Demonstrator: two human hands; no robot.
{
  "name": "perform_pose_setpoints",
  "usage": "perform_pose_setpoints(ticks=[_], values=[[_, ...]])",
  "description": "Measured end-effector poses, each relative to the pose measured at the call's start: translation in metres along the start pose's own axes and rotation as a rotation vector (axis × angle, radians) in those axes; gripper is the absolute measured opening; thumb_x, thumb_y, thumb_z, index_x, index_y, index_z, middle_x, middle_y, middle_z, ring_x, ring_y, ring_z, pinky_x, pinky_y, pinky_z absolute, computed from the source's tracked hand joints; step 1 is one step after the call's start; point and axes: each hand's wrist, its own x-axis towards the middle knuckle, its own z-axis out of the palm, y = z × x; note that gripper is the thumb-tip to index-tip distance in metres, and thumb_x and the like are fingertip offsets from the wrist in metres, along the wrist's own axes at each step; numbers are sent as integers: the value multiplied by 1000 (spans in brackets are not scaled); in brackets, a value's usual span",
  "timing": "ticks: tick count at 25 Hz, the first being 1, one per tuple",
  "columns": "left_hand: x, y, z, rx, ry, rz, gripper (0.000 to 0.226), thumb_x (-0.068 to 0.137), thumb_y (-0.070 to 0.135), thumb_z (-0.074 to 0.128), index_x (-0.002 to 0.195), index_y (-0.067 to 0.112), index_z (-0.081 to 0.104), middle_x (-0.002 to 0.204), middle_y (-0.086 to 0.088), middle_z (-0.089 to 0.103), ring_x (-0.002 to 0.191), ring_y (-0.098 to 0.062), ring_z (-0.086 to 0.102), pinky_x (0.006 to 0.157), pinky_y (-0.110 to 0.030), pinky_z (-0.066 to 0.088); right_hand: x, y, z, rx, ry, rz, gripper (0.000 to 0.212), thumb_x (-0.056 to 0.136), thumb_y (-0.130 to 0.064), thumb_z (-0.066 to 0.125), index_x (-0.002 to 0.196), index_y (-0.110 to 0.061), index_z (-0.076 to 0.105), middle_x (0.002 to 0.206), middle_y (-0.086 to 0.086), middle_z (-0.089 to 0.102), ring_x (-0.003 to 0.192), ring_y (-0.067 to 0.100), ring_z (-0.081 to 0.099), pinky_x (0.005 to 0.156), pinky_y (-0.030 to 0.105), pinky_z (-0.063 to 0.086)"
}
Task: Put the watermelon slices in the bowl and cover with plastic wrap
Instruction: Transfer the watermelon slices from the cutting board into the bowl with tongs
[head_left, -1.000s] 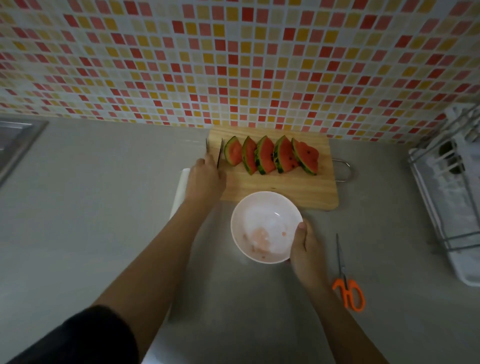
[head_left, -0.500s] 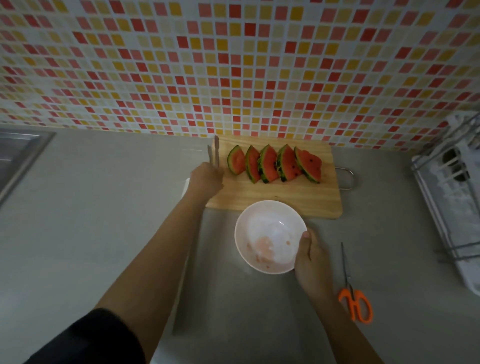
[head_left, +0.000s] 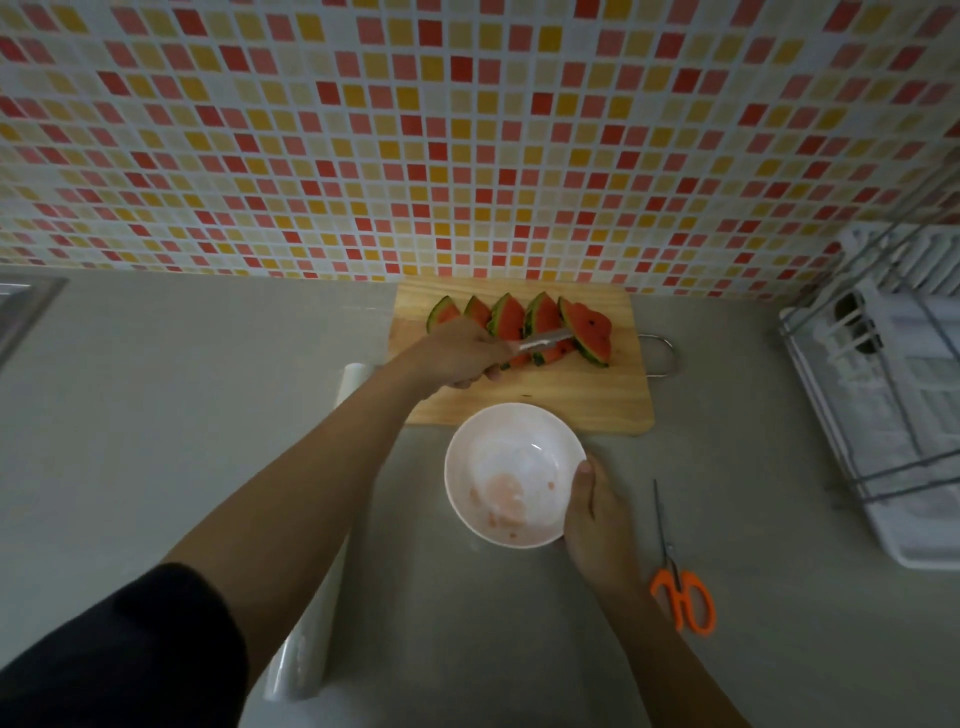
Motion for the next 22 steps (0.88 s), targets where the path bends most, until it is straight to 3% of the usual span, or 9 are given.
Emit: perform_pose_setpoints(ticks=[3, 5, 7, 9, 12, 16, 19, 22], values=[[20, 18, 9, 154, 59, 7, 44, 90, 42, 57, 66, 5, 58, 56, -7, 53, 46, -17, 40, 48, -26, 33, 1, 0, 1, -3, 20, -3, 42, 98, -40, 25, 119, -22, 56, 96, -6, 60, 86, 15, 58, 64, 18, 43], [32, 25, 16, 243, 119, -5, 47, 90, 42, 56, 55, 11, 49, 39, 2, 50, 39, -14, 45, 39, -20, 36, 1, 1, 1, 12, 38, -3, 41, 98, -39, 26, 117, -22, 58, 95, -7, 61, 84, 13, 58, 69, 22, 44], [44, 29, 23, 186, 132, -53, 46, 87, 41, 60, 53, 13, 47, 29, 8, 47, 26, -6, 43, 27, -11, 28, 1, 2, 1, 13, 44, -23, 38, 98, -39, 27, 115, -25, 58, 92, -8, 62, 82, 10, 59, 66, 19, 44], [53, 33, 28, 134, 152, -90, 41, 85, 38, 63, 55, 14, 48, 41, 6, 57, 27, -5, 42, 27, -11, 27, 1, 4, 2, 3, 64, -44, 37, 98, -38, 28, 114, -25, 58, 90, -9, 62, 80, 9, 60, 62, 16, 43], [59, 36, 33, 204, 222, -117, 33, 84, 24, 59, 54, 11, 51, 53, 2, 60, 44, -10, 47, 36, -20, 34, 1, 6, 4, 13, 95, -51, 37, 97, -38, 29, 111, -23, 60, 90, -7, 63, 81, 14, 61, 63, 18, 44], [59, 33, 35, 51, 252, -88, 19, 80, 13, 59, 63, 6, 57, 63, -7, 60, 56, -19, 52, 49, -26, 37, 1, 6, 4, 26, 89, -57, 34, 98, -36, 30, 111, -23, 59, 90, -6, 64, 80, 13, 62, 64, 22, 48], [39, 28, 19, -99, 286, -48, 16, 80, 16, 66, 69, 6, 63, 55, -3, 49, 46, -15, 38, 45, -24, 29, 1, 5, 2, 30, 61, -41, 36, 99, -38, 28, 110, -25, 59, 90, -8, 63, 81, 11, 61, 66, 20, 45], [-3, 6, -16, -189, 211, 23, 23, 80, 19, 71, 58, 10, 67, 45, 5, 51, 40, -10, 33, 40, -21, 26, 1, 0, 0, 90, 42, 25, 39, 98, -44, 24, 102, -29, 60, 85, -16, 62, 80, 0, 58, 65, 17, 43]])
